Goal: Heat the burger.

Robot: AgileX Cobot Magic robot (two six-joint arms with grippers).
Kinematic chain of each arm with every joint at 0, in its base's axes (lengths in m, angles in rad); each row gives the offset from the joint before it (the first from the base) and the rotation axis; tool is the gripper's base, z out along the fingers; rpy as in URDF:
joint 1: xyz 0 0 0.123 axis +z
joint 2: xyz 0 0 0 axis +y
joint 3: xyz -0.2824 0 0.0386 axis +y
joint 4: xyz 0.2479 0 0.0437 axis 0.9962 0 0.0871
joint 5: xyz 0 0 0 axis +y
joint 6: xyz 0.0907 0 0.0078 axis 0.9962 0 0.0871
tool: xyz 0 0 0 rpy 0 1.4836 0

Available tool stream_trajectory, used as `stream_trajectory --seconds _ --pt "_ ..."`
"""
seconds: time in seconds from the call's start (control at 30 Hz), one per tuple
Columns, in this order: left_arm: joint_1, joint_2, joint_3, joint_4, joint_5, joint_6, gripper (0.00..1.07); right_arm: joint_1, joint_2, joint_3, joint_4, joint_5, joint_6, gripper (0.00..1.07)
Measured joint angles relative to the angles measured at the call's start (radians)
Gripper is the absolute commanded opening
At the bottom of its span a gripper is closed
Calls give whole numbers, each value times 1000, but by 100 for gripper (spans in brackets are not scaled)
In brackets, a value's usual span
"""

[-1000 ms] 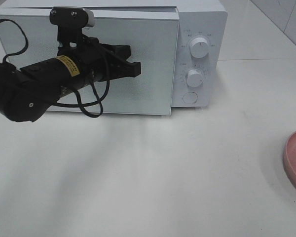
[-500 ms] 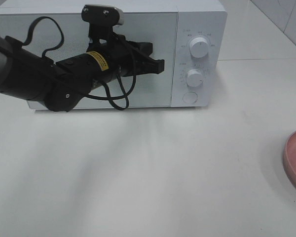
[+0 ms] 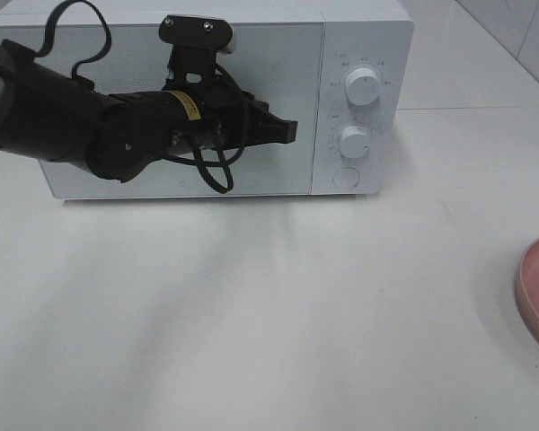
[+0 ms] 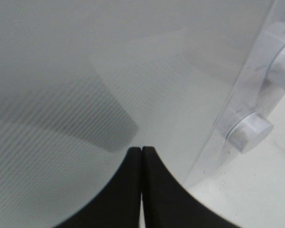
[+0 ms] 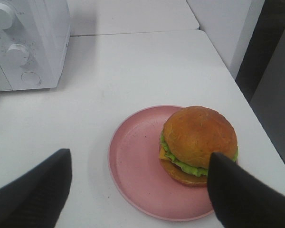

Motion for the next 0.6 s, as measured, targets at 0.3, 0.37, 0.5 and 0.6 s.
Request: stream_trajectory --seconds 0.3,0.37,0.5,0.6 --pt "-64 -123 28 -28 436 -1 70 0 0 0 0 0 0 74" --pt "-79 -144 28 -31 531 -1 98 0 0 0 0 0 0 74" --pt "-94 -186 28 -39 744 -1 98 0 0 0 0 0 0 74" --pt "-95 -218 28 -41 878 -1 98 0 0 0 0 0 0 74"
